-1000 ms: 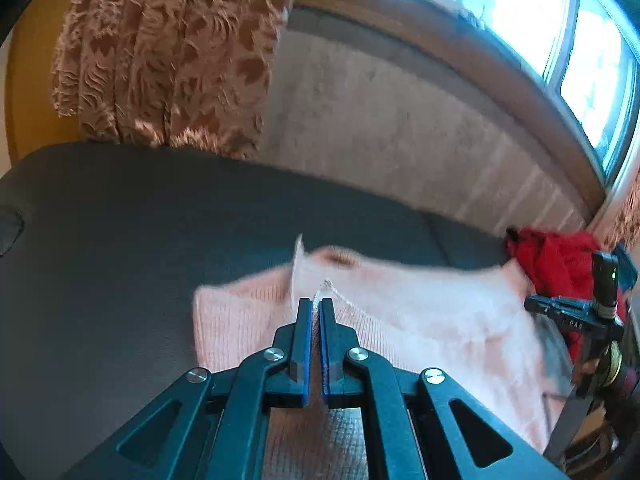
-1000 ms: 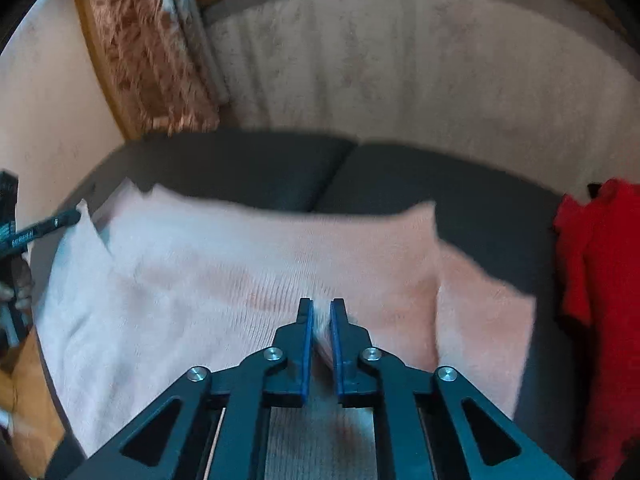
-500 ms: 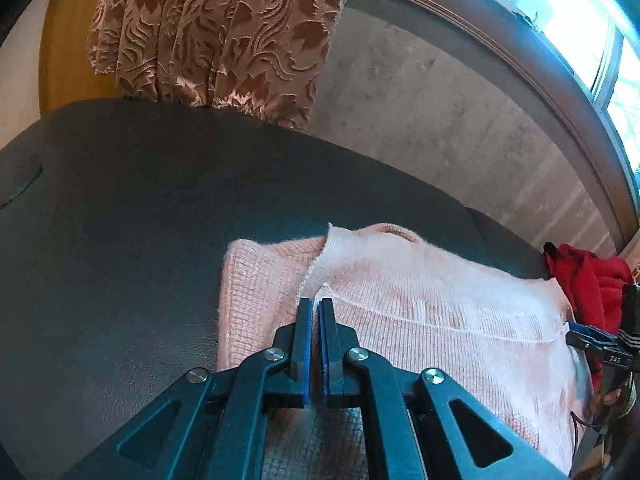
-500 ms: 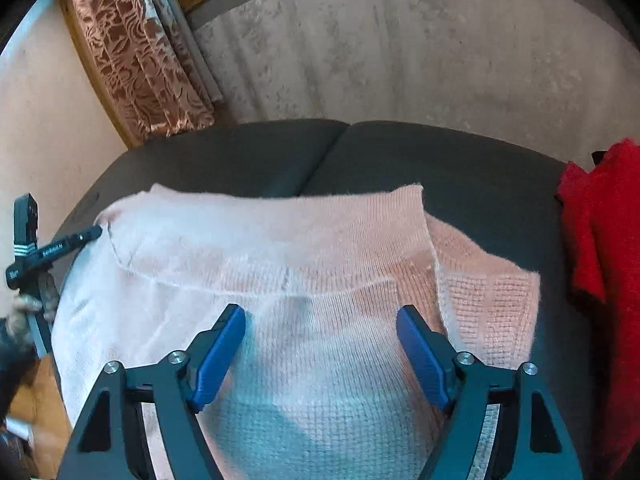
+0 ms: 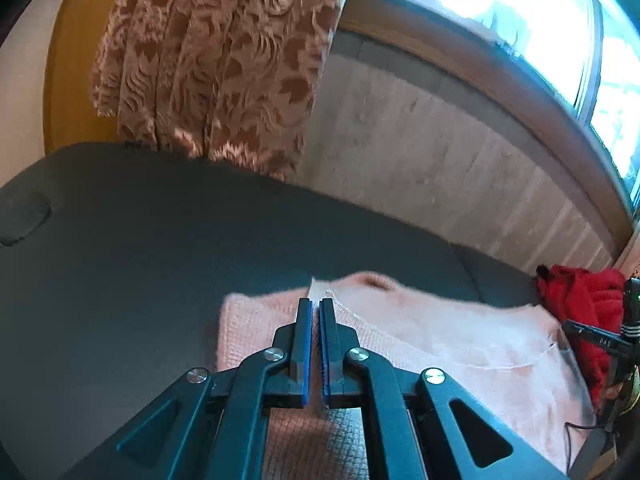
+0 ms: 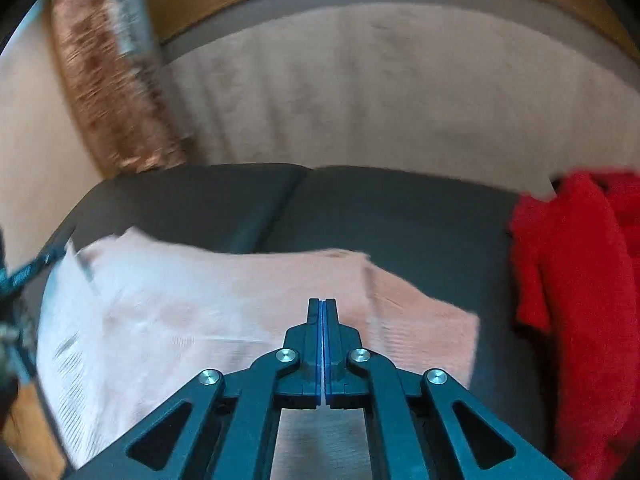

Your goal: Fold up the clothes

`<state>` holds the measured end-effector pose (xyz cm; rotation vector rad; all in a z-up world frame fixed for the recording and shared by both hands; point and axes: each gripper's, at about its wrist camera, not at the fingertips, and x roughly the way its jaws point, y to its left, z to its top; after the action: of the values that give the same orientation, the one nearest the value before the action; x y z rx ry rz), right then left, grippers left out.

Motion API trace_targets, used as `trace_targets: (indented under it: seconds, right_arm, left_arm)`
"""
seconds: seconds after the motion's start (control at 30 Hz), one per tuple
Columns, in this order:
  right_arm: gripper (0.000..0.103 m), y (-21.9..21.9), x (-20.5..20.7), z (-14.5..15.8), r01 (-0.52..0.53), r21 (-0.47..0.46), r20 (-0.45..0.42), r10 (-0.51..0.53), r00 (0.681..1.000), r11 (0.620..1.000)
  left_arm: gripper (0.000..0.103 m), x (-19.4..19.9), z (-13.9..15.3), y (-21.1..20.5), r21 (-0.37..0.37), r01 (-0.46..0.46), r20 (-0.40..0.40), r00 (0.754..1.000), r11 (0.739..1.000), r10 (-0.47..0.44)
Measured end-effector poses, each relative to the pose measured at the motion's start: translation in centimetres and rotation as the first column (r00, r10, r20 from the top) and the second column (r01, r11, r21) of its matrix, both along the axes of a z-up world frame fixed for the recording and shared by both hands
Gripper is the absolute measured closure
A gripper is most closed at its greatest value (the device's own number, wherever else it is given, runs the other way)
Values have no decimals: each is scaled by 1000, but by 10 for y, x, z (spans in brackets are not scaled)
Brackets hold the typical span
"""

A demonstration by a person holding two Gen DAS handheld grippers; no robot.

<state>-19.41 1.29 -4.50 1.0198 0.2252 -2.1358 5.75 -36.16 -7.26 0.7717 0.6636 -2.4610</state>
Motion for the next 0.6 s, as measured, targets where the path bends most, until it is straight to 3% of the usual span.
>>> trace_targets:
  seconds: [0.1,0.17,0.2,0.23,0.3,0.4,0.5,0.57,0.6]
  right_arm:
    - [101,7,-5,-18,35,-44,78,-31,996,998]
    - [99,14,1,-22,23,-99,107,-13,994,995]
    - [87,14,6,-20,1,-109,99,9,995,994]
    - [59,13,11,-18,-20,-116,91,31,995,993]
    - [21,9,17,-14,-58,-99,67,65,996,993]
    - [22,-6,24,-19,-126,5,27,125,992,992]
    - [31,-23,24,-32,-160,118,24,158,987,980]
    - [60,-22,24,-25,-162,115,36,159,987,980]
    - [94,-21,24,-22,-162,112,42,158,986,980]
  left_arm:
    - [100,-10,-17,-8,47,-19,54,998,999,16]
    - [100,-10,-18,-14,76,-18,45,999,997,14]
    - [100,-10,-20,-15,89,-14,47,999,996,9]
    - [100,-10,-23,-16,99,-10,56,998,995,5]
    - [100,-11,-26,-15,105,-5,71,997,994,-3]
    - [100,-15,-26,-5,60,11,94,995,998,-17]
    - [100,-15,-25,1,37,15,104,994,999,-19]
    - [100,-13,-21,1,30,22,92,995,999,-24]
    - [100,-11,-16,3,19,26,75,997,999,-27]
